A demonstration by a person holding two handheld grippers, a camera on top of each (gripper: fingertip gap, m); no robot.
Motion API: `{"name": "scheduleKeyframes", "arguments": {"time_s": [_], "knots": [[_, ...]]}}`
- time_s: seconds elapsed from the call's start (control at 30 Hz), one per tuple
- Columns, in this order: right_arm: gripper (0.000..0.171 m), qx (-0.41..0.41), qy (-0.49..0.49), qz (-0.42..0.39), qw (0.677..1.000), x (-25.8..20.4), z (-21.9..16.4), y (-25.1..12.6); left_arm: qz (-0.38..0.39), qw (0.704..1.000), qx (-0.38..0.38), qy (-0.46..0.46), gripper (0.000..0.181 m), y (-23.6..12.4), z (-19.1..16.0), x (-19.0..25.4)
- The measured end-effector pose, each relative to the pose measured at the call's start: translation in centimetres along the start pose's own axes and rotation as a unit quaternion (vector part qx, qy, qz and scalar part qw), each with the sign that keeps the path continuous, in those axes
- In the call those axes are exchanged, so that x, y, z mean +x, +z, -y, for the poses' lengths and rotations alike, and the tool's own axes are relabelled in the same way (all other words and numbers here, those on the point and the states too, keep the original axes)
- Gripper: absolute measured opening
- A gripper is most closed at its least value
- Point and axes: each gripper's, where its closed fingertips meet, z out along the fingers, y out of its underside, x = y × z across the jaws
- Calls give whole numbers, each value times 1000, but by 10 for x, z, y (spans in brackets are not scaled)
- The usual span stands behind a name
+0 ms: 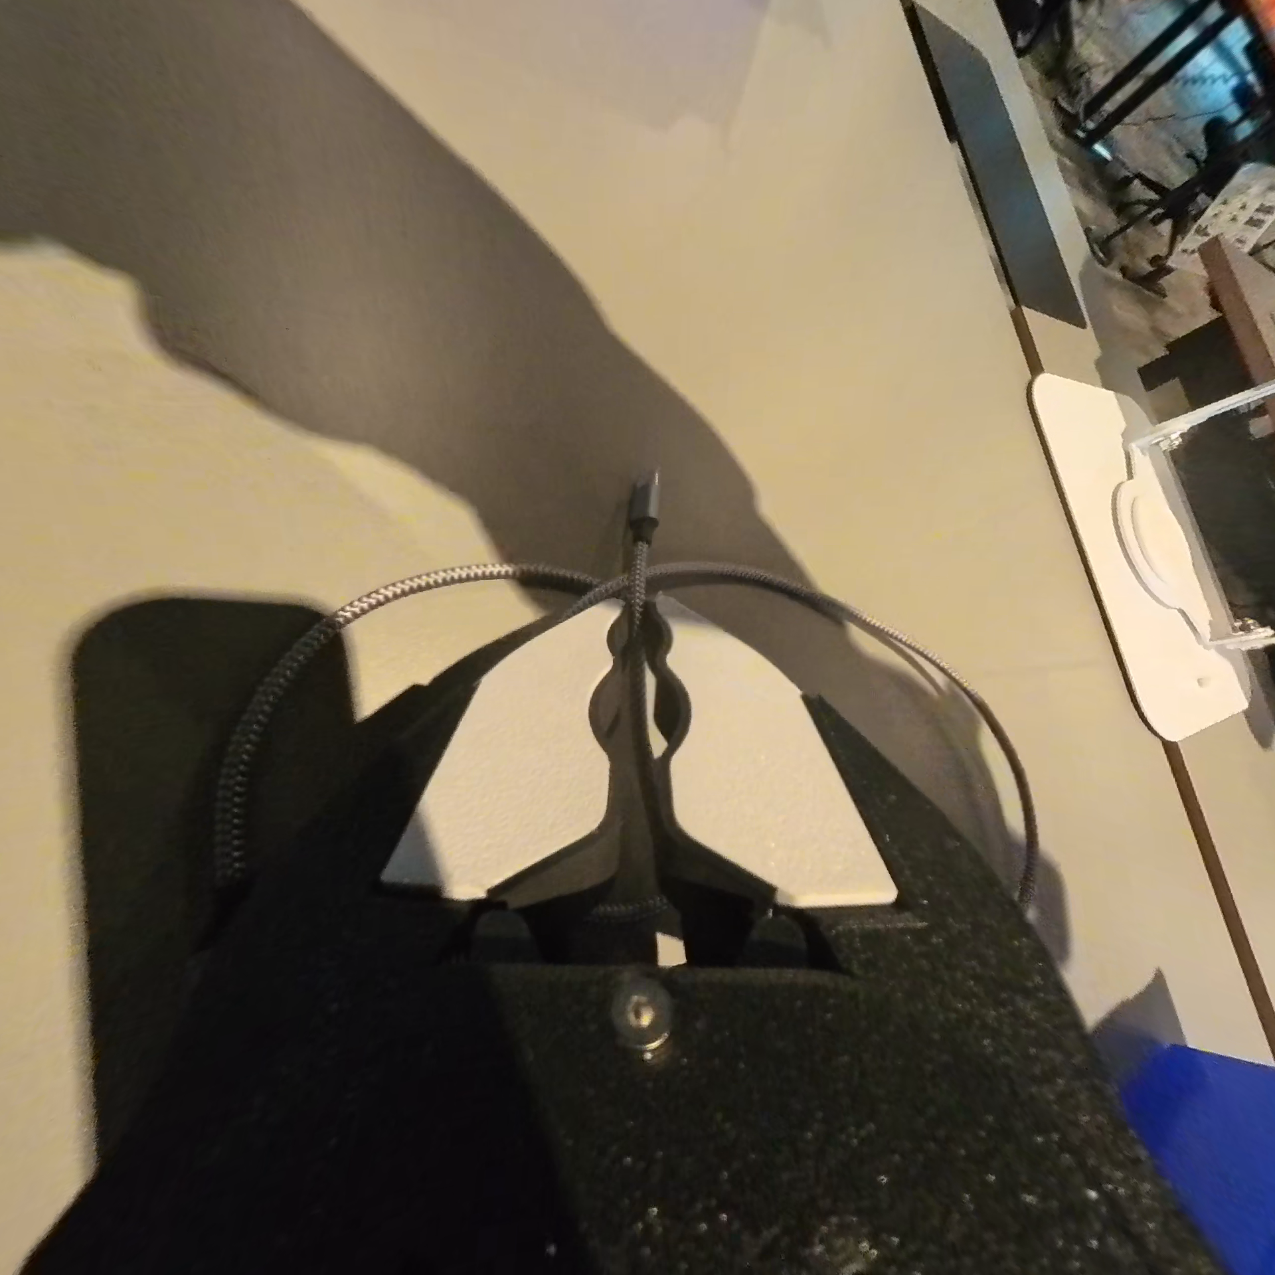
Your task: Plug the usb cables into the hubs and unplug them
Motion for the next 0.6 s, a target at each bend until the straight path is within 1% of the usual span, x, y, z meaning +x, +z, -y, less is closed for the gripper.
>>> {"name": "scheduleKeyframes", "arguments": {"time_s": [0.03,0.1,0.13,0.2,0.27,0.33,0.43,0.53,0.6], "knots": [[4,1,1,0,1000,0,0,0,12,999,33,-33,37,-20,1,-3],[4,1,2,-1,1000,1,0,0,40,990,90,-103,37,-58,-13,-8],[4,1,1,-1,1000,1,0,0,55,983,108,-137,37,-76,-30,-8],[4,0,-2,-3,1000,0,0,0,112,962,129,-215,37,-107,-81,-10],[4,-1,-3,-5,1000,1,0,0,164,926,158,-300,36,-133,-137,-1],[4,-1,-3,-8,1000,1,0,0,206,892,199,-351,34,-153,-179,19],[4,-4,-9,-14,1000,1,-1,0,246,858,252,-375,32,-173,-209,51],[4,-5,-21,-25,999,1,0,1,270,835,273,-394,29,-185,-222,58],[4,-5,-22,-28,999,1,0,1,291,808,297,-417,29,-191,-231,59]]}}
